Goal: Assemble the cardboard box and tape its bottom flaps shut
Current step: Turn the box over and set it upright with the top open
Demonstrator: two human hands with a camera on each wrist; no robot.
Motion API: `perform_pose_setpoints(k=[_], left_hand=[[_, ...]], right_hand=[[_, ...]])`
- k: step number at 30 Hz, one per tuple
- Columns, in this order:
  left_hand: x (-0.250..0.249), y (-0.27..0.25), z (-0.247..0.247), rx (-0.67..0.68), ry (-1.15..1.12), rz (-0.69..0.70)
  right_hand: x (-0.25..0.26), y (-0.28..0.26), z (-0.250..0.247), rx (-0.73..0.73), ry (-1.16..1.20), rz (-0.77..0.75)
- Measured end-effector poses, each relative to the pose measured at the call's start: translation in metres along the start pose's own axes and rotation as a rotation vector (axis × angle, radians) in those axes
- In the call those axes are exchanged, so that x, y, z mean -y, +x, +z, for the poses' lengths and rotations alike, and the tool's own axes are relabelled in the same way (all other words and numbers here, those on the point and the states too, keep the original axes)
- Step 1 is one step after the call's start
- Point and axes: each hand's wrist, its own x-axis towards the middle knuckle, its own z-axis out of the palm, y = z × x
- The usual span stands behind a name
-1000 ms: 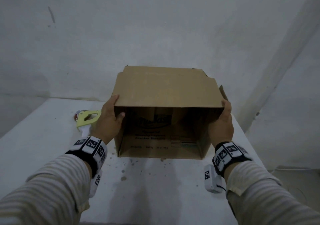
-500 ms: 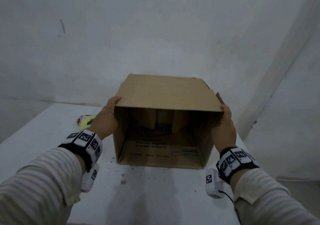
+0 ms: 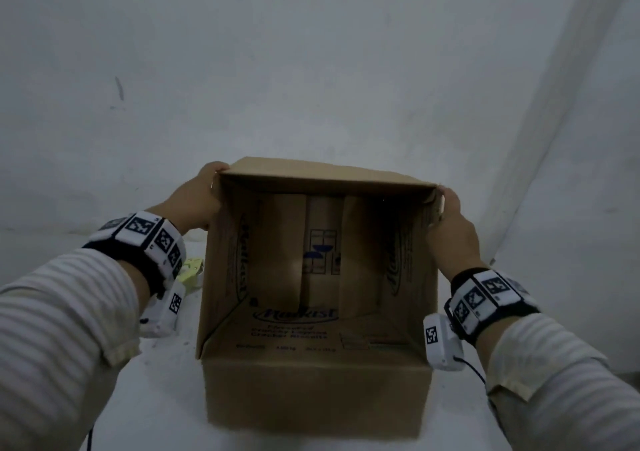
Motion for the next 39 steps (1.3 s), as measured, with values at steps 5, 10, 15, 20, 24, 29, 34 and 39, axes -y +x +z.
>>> perform_pose_setpoints(k=[5,10,15,20,24,29,34,39], left_hand=[[0.008,0.003,0.014,-0.078,0.171,0.136],[0.021,-0.009,0.038,-0.083,0.15,0.102],[0.037,-0.013,0.046,-0.142,0.18,0.122],[0.035,-0.014,0.042,-0.078,0.227,0.116],[0.028,-0.012,0.036,-0.111,0.232,0.094],[0.04,-0.012,0.048,-0.13,0.172,0.019],[0.064,-0.028,0.071,0.006,0.124,-0.121],[0.071,-0.04,0.078,-0.025,0.054,-0.168]], right_hand=[[-0.008,0.001,0.013,0.009,-0.091,-0.077],[-0.016,-0.002,0.018,0.087,-0.144,-0.059],[-0.023,-0.011,0.022,0.178,-0.17,-0.058],[-0.02,-0.007,0.014,0.204,-0.232,-0.046],[-0.02,0.005,0.014,0.186,-0.239,-0.06],[-0.021,0.003,0.017,0.238,-0.263,-0.08],[-0.036,-0.009,0.034,0.344,-0.285,-0.002],[-0.042,-0.025,0.047,0.332,-0.342,0.033]])
